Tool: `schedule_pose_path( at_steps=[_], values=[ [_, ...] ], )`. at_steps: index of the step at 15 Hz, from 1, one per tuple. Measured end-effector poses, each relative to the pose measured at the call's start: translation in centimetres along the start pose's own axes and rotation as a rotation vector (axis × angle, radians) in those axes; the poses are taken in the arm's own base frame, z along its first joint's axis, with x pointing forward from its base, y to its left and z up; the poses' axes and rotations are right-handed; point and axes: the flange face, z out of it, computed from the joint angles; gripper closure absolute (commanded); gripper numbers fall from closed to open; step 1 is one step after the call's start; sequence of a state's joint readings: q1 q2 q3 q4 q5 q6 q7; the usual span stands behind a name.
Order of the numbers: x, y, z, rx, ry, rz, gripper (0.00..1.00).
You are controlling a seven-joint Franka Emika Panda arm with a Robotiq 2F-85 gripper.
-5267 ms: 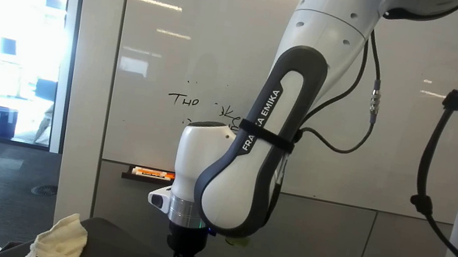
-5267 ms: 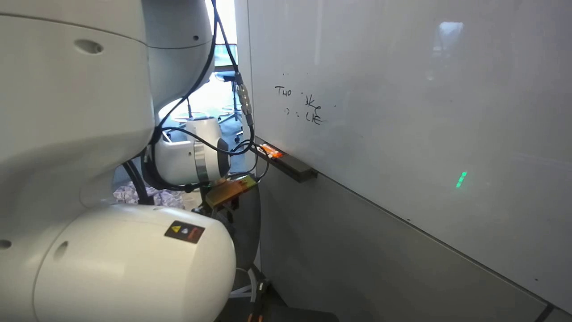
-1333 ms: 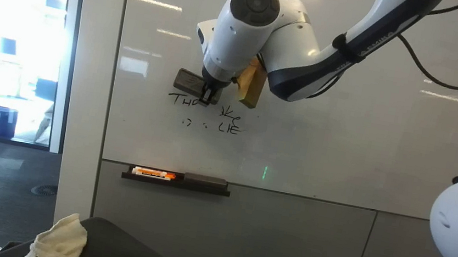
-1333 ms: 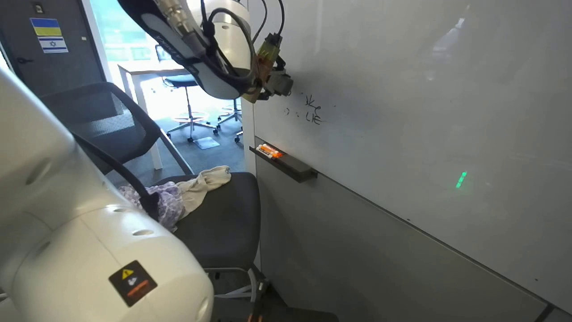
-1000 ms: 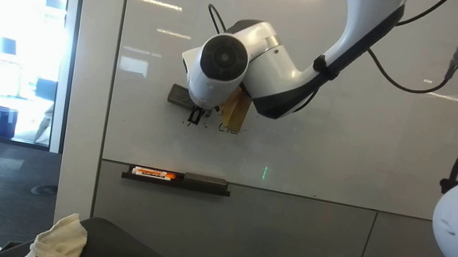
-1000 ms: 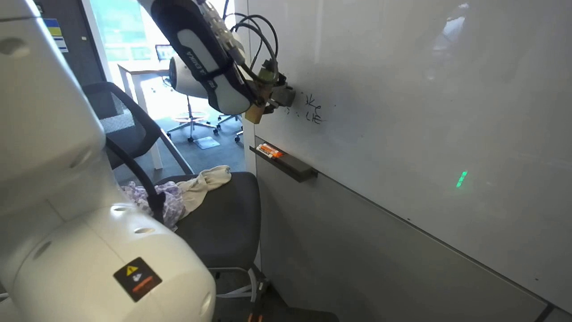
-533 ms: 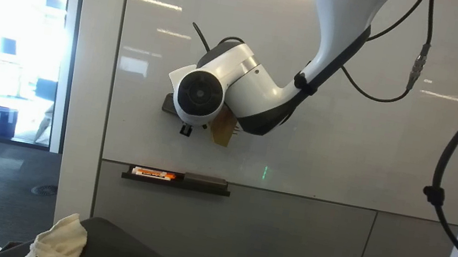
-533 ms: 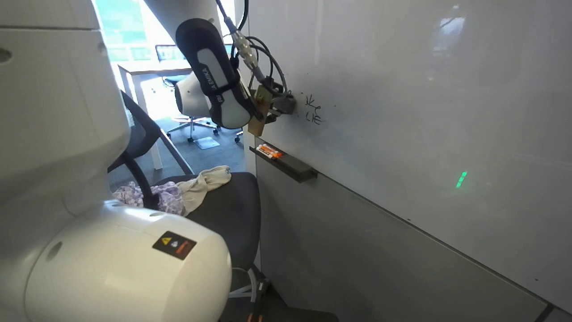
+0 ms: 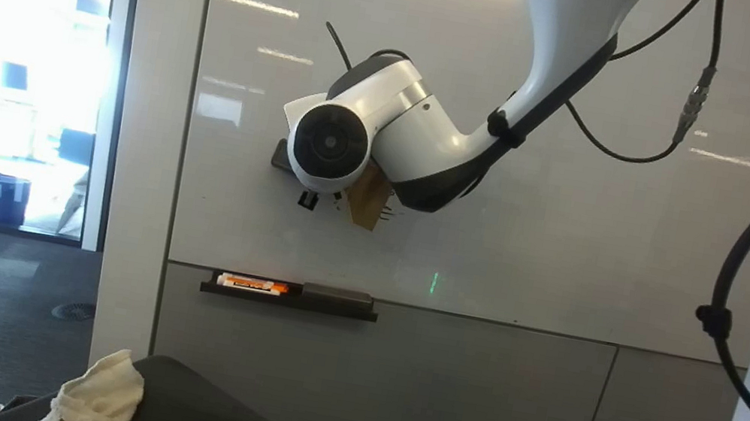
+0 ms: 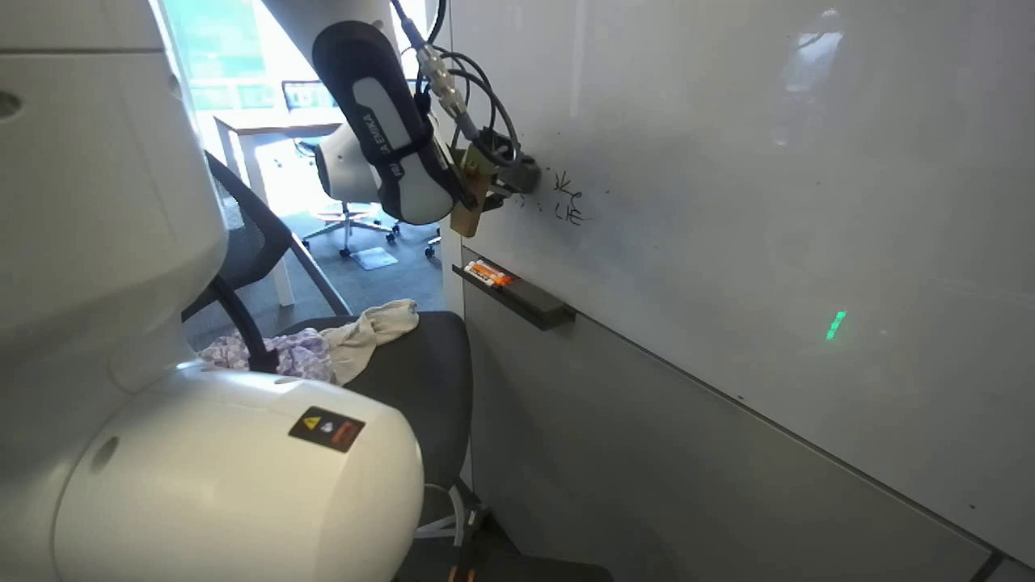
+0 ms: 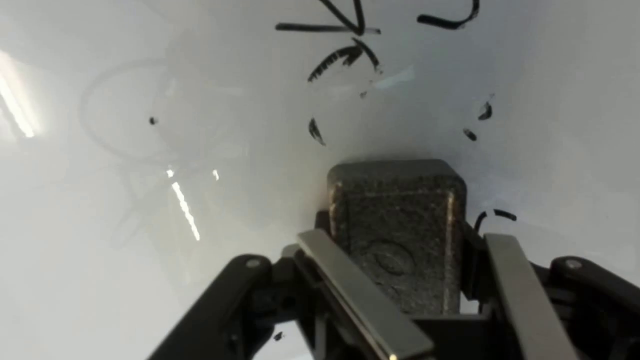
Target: Use the eraser to wipe the writings off the whiteboard
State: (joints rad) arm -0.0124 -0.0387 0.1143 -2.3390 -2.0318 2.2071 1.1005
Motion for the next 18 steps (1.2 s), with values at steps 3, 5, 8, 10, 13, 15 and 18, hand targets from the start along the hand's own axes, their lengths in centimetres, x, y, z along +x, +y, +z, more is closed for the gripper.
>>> schedule_pose_path(
  at_steps=[3, 5, 8, 10, 13, 15, 18],
  values=[
    [-1.6, 0.5, 0.0, -0.025, -0.029, 0.000, 0.69],
    [-2.9, 1.0, 0.0, -0.043, -0.053, 0.008, 0.69],
    [-5.1, 1.9, 0.0, -0.068, -0.092, 0.018, 0.69],
    [-6.7, 2.5, 0.0, -0.083, -0.122, 0.025, 0.69],
    [-9.5, 3.0, 0.2, -0.102, -0.188, 0.037, 0.69],
    [-11.6, 2.7, 0.5, -0.112, -0.247, 0.040, 0.69],
    [-14.7, 1.8, 1.1, -0.110, -0.343, 0.043, 0.69]
  ],
)
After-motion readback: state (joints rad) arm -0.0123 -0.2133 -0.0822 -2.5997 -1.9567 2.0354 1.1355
